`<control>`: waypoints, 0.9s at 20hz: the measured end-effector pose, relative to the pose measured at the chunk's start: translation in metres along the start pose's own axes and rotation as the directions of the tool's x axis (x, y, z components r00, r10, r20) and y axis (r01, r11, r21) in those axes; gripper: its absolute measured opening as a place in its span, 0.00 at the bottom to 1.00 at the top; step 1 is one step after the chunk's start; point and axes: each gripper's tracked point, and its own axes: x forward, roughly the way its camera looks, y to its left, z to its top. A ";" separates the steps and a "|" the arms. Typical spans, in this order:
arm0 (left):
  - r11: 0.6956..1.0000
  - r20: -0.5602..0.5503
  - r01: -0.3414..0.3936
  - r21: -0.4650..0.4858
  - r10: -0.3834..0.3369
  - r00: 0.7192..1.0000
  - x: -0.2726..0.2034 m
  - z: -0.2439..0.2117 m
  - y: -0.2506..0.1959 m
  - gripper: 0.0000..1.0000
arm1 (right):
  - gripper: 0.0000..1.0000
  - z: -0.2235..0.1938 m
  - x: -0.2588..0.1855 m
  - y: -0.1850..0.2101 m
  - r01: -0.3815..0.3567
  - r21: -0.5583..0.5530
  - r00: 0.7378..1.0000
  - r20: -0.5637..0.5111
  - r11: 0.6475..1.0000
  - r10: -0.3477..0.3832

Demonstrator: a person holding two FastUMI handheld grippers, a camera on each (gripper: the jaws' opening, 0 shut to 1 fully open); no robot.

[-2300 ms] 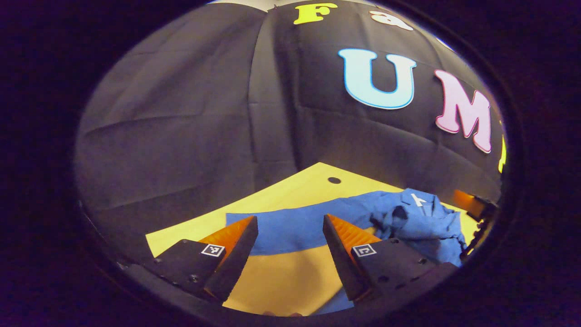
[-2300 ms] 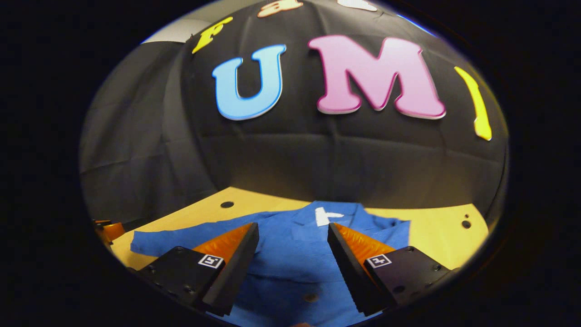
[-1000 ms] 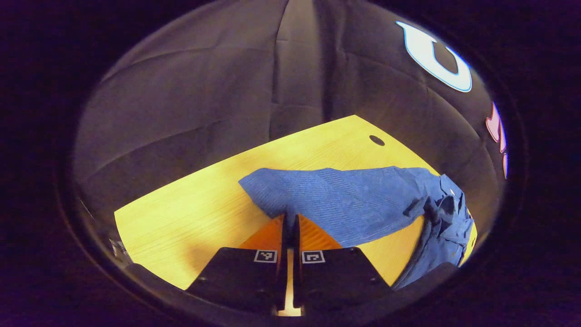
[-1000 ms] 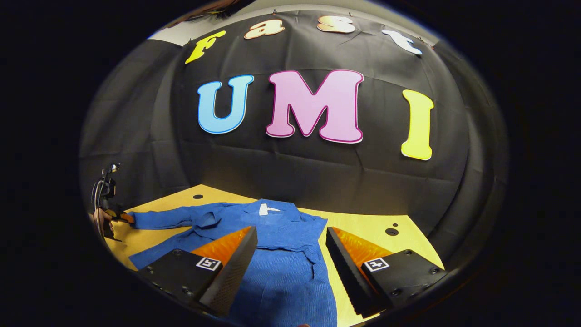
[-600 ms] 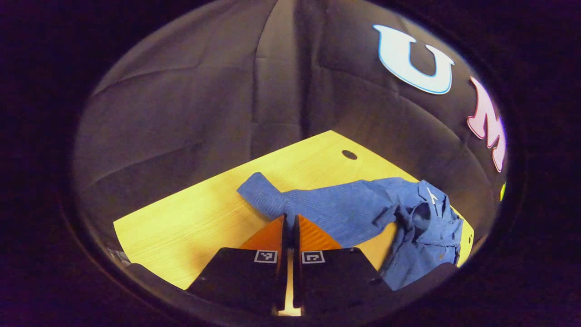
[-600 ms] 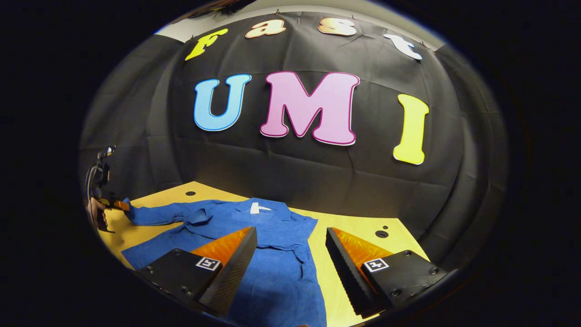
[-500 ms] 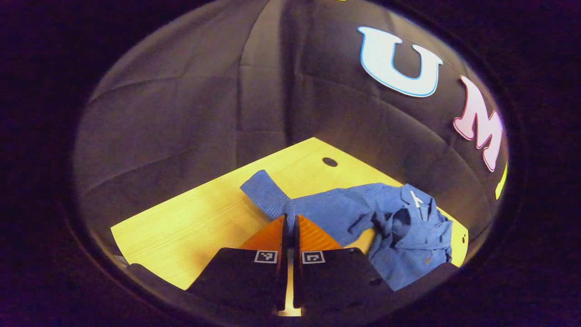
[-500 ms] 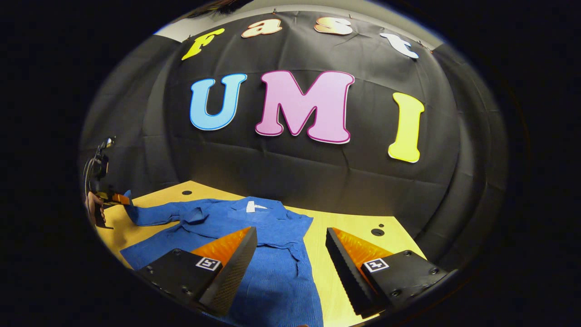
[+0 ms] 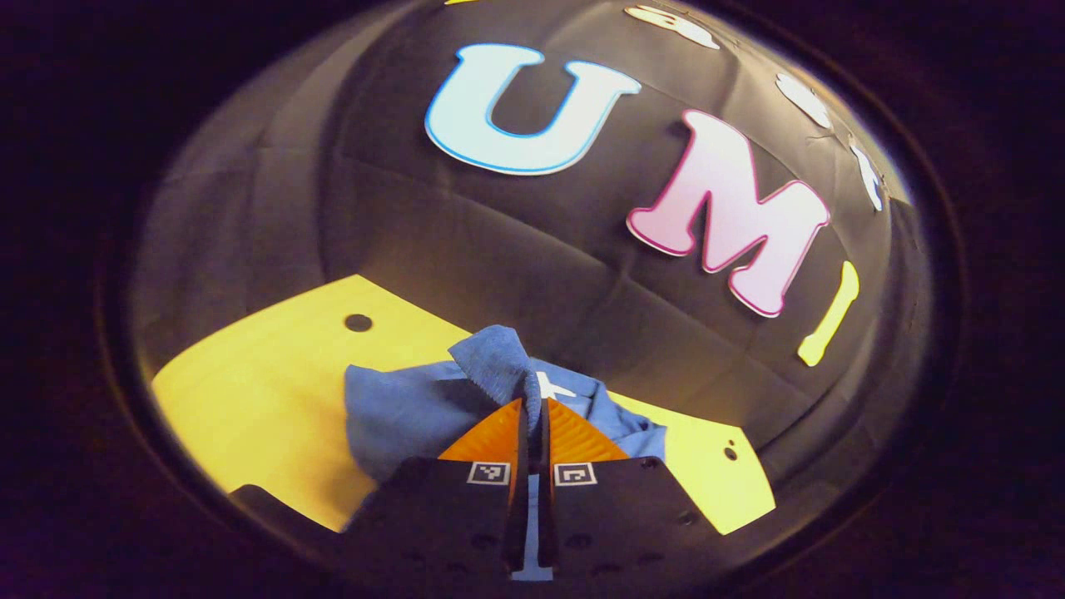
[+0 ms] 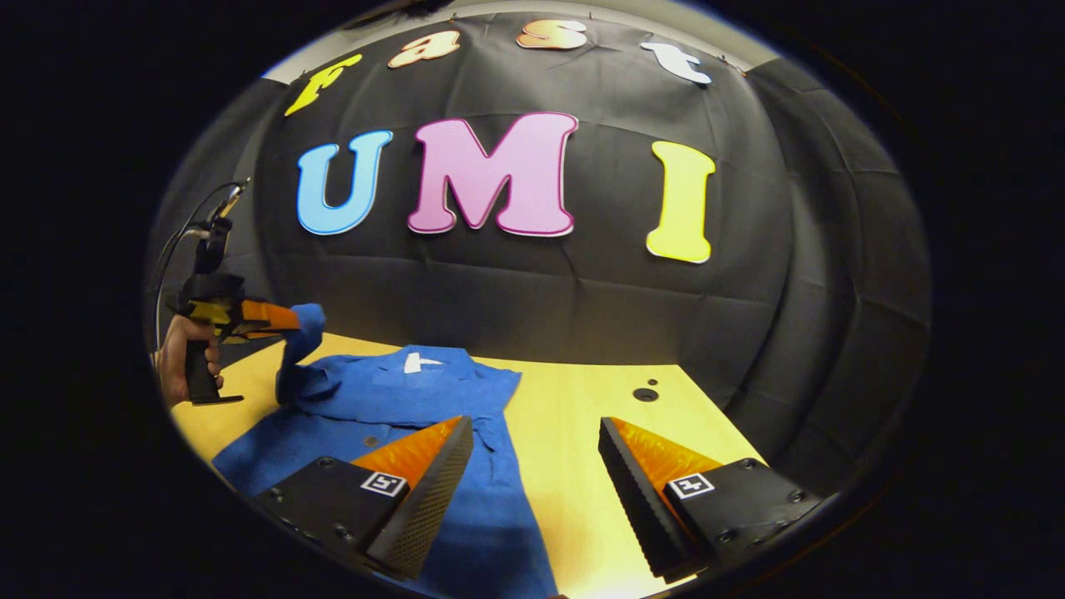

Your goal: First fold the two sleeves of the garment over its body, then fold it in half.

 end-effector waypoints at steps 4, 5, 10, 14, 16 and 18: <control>0.990 -0.058 0.139 0.012 -0.138 0.989 0.035 -0.042 -0.089 0.03 | 0.97 -0.016 -0.008 -0.022 0.037 -0.017 0.999 -0.037 0.999 -0.037; 0.988 -0.061 0.154 0.012 -0.153 0.986 0.042 -0.048 -0.103 0.03 | 0.97 -0.019 -0.010 -0.027 0.047 -0.015 0.998 -0.043 0.999 -0.048; 0.971 -0.098 0.229 -0.063 -0.235 0.967 0.049 -0.075 -0.141 0.55 | 0.97 -0.043 -0.019 -0.037 0.096 0.021 0.992 -0.086 0.995 -0.094; 0.986 -0.066 0.168 -0.007 -0.168 0.984 0.017 -0.068 -0.101 0.85 | 0.98 -0.069 -0.028 -0.021 0.093 0.052 0.984 -0.158 0.994 -0.084; 0.991 -0.055 0.116 0.062 -0.113 0.992 -0.016 -0.064 -0.066 0.85 | 0.98 -0.087 -0.032 -0.010 0.086 0.069 0.976 -0.208 0.994 -0.070; 0.988 -0.057 0.044 0.146 -0.036 0.998 -0.055 -0.064 -0.020 0.84 | 0.98 -0.104 -0.042 -0.001 0.087 0.075 0.963 -0.263 0.993 -0.064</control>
